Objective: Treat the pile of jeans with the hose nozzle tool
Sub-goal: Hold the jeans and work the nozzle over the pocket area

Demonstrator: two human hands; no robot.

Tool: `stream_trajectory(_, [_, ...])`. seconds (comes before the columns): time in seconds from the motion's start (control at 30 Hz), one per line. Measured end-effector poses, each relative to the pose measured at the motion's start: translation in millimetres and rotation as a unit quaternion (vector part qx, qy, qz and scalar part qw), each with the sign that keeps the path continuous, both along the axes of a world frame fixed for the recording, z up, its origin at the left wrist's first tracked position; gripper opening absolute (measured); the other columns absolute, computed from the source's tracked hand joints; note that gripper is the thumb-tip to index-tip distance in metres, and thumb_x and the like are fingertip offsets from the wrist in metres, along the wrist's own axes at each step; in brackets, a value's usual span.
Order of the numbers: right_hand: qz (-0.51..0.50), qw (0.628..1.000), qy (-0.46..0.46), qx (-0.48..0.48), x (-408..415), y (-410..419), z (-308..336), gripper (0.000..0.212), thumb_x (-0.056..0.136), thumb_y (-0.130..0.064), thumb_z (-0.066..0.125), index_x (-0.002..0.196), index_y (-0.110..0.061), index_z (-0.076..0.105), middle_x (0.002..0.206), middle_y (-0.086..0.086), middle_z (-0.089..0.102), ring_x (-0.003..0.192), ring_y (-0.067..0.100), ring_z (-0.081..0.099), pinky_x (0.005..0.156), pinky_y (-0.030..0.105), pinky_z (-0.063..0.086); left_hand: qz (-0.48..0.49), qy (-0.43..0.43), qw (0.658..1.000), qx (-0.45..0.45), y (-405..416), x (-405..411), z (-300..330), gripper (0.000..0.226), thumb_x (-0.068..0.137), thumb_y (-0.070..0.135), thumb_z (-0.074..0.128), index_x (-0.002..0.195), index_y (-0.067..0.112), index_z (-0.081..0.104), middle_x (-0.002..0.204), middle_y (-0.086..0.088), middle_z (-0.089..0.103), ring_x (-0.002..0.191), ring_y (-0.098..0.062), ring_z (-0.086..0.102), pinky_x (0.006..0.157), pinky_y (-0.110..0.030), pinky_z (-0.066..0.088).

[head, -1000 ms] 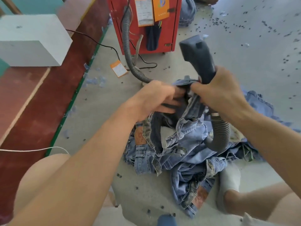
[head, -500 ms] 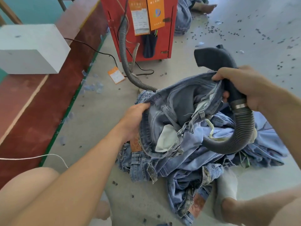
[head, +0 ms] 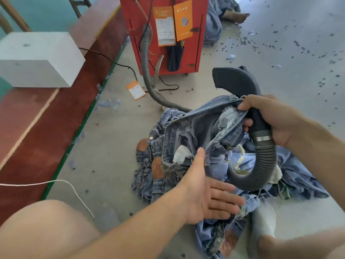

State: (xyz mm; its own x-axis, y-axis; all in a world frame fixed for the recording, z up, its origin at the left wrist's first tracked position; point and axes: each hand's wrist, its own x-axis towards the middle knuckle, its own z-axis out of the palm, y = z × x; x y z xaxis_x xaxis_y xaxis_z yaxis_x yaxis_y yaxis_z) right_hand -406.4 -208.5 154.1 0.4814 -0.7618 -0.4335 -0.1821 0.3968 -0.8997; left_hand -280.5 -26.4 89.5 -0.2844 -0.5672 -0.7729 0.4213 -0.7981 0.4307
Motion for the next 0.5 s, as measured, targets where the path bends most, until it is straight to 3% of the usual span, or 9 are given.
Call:
stream_trajectory(0.03, [-0.004,1.000,-0.002,-0.002,3,3,-2,0.029,0.085,-0.005,0.060,0.058,-0.015,0.059,0.049,0.007,0.047,0.039,0.017,0.043,0.043,0.024,0.047,0.051,0.119,0.990,0.046,-2,-1,-4,0.125,0.069,0.104,0.025,0.122,-0.002,0.064,0.110,-0.019,0.077,0.093,-0.030,0.077,0.073,-0.036,0.063])
stream_trajectory(0.07, [-0.003,1.000,-0.001,-0.006,5,7,-3,0.029,0.085,-0.006,0.061,0.058,-0.016,0.060,0.049,0.007,0.047,0.039,0.017,0.043,0.043,0.024,0.047,0.126,0.181,0.973,0.062,-8,1,-7,0.122,0.072,0.101,0.034,0.129,-0.005,0.059,0.115,-0.020,0.075,0.099,-0.033,0.075,0.078,-0.040,0.063])
stream_trajectory(0.1, [0.002,1.000,0.005,-0.013,6,9,-4,0.030,0.084,-0.007,0.062,0.056,-0.018,0.061,0.048,0.007,0.047,0.039,0.017,0.044,0.042,0.023,0.046,0.196,0.192,0.960,0.058,-14,5,-7,0.108,0.080,0.090,0.048,0.128,-0.005,0.060,0.113,-0.020,0.076,0.099,-0.033,0.075,0.080,-0.042,0.063])
stream_trajectory(0.17, [0.003,0.999,0.025,-0.025,3,13,-6,0.026,0.078,-0.013,0.066,0.054,-0.021,0.062,0.048,0.006,0.047,0.039,0.018,0.044,0.041,0.024,0.045,0.309,0.161,0.937,0.019,-28,15,-2,0.055,0.097,0.047,0.066,0.115,-0.004,0.067,0.103,-0.020,0.076,0.094,-0.029,0.074,0.085,-0.038,0.063])
stream_trajectory(0.23, [-0.020,0.999,0.042,-0.027,-3,12,-8,0.018,0.076,-0.014,0.069,0.061,-0.020,0.062,0.049,0.005,0.048,0.040,0.018,0.046,0.040,0.025,0.046,0.349,0.124,0.929,-0.010,-35,21,0,0.017,0.102,0.010,0.062,0.099,-0.006,0.068,0.096,-0.020,0.073,0.091,-0.028,0.071,0.095,-0.038,0.059])
stream_trajectory(0.37, [-0.068,0.996,0.065,-0.014,-15,9,-14,0.016,0.085,-0.011,0.074,0.078,-0.012,0.060,0.055,0.005,0.050,0.042,0.016,0.048,0.042,0.026,0.048,0.361,0.061,0.926,-0.090,-37,24,-5,0.022,0.098,-0.013,0.054,0.100,0.002,0.070,0.095,-0.013,0.074,0.091,-0.024,0.070,0.089,-0.034,0.059])
stream_trajectory(0.47, [-0.026,0.994,0.106,-0.031,-19,10,-9,0.023,0.081,-0.033,0.086,0.080,-0.014,0.074,0.066,0.009,0.064,0.048,0.019,0.054,0.046,0.030,0.052,0.393,0.011,0.910,-0.135,-39,24,0,0.033,0.097,-0.016,0.054,0.105,0.011,0.071,0.099,-0.008,0.077,0.092,-0.022,0.072,0.085,-0.032,0.061])
stream_trajectory(0.5, [-0.027,0.990,0.120,-0.065,-20,9,-6,0.031,0.081,-0.038,0.085,0.093,-0.012,0.074,0.074,0.009,0.073,0.048,0.021,0.058,0.047,0.032,0.054,0.402,-0.003,0.904,-0.146,-39,25,0,0.035,0.097,-0.016,0.054,0.105,0.013,0.071,0.101,-0.006,0.077,0.094,-0.021,0.073,0.085,-0.032,0.061])
